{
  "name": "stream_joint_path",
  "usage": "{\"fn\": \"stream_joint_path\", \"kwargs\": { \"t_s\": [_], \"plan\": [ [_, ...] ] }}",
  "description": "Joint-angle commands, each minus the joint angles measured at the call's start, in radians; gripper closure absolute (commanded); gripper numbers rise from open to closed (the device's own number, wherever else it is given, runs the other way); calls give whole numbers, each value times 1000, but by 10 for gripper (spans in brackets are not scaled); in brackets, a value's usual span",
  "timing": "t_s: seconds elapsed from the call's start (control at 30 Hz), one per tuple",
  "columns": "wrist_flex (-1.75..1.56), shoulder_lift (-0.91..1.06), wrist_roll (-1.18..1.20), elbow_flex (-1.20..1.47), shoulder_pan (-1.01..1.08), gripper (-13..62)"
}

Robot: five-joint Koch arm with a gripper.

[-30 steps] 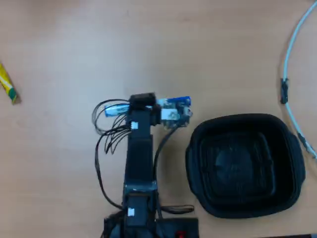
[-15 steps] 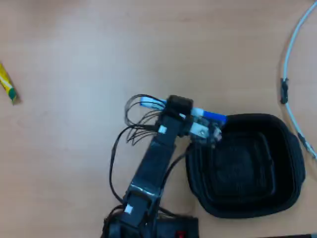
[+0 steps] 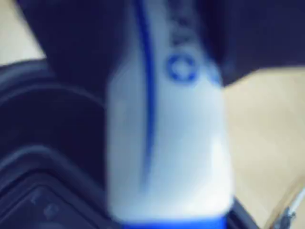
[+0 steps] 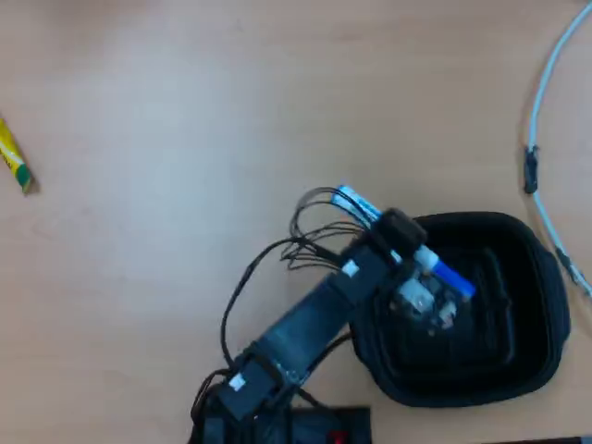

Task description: Pick up the blue pen and put it in the black bowl

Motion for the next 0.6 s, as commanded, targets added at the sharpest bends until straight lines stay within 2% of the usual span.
{"fn": "stream_joint_path", "kwargs": {
  "t_s": [0.0,0.33,0.57],
  "plan": [
    [-83,32,87,-87,61,554],
    [-130,14,160,21,273,554],
    [-132,-133,150,37,311,554]
  ]
}}
